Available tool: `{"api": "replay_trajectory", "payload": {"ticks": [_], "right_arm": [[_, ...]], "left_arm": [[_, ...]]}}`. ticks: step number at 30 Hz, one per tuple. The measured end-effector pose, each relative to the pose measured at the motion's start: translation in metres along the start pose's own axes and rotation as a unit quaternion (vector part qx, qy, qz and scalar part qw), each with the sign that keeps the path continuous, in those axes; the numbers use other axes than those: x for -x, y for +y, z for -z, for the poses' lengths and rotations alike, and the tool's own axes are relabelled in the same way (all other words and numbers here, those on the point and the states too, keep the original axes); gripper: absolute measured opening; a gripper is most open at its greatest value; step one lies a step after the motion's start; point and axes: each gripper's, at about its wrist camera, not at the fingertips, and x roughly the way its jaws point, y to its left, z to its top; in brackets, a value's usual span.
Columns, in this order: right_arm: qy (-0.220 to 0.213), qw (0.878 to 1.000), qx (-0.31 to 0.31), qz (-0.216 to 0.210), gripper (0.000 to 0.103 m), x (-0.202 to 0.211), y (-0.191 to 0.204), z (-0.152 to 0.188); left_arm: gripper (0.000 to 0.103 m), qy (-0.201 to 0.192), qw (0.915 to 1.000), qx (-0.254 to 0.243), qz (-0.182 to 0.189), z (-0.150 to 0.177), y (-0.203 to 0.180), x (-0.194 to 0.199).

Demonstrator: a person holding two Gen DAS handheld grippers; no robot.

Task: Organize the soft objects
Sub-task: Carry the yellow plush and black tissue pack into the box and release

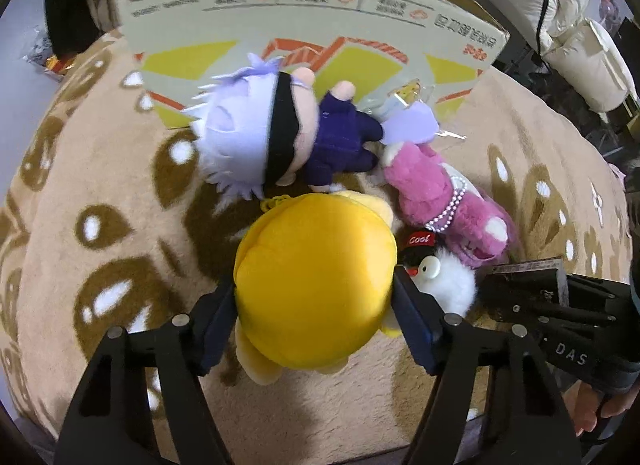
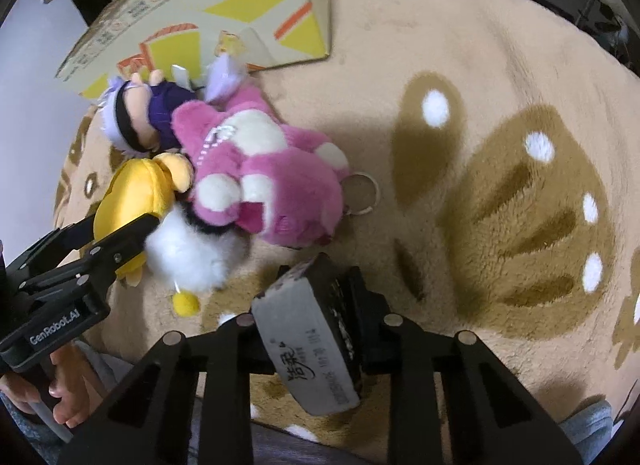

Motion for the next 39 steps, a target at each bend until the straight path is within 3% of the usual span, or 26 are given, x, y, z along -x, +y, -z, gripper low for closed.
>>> {"api": "replay_trajectory", "payload": {"ticks": [8, 14, 19, 30, 39], "right_arm": [[-0.089, 0.995, 0.034, -0.016, 0.026, 0.043, 0.013, 0.009], [-0.173, 0.982, 0.070, -0.026, 0.026, 0.077, 0.023, 0.005], [-0.224, 0.970, 0.081, -0.036, 0.026, 0.095, 0.024, 0.007], [-0.321, 0.941, 0.102, -0.040, 0.026, 0.122, 0.034, -0.004], [-0.357, 0.925, 0.116, -0.051, 0.026, 0.134, 0.045, -0.029]], "left_arm": [[0.072, -0.071, 0.9969, 0.008, -0.032, 0.015, 0.012, 0.050], [0.072, -0.143, 0.9880, 0.015, -0.055, 0.020, 0.013, 0.087], [0.072, -0.170, 0.9829, 0.028, -0.064, 0.019, 0.015, 0.097], [0.073, -0.291, 0.9518, 0.021, -0.095, 0.022, 0.012, 0.143], [0.073, -0.339, 0.9345, 0.011, -0.109, 0.011, 0.012, 0.164]]}}
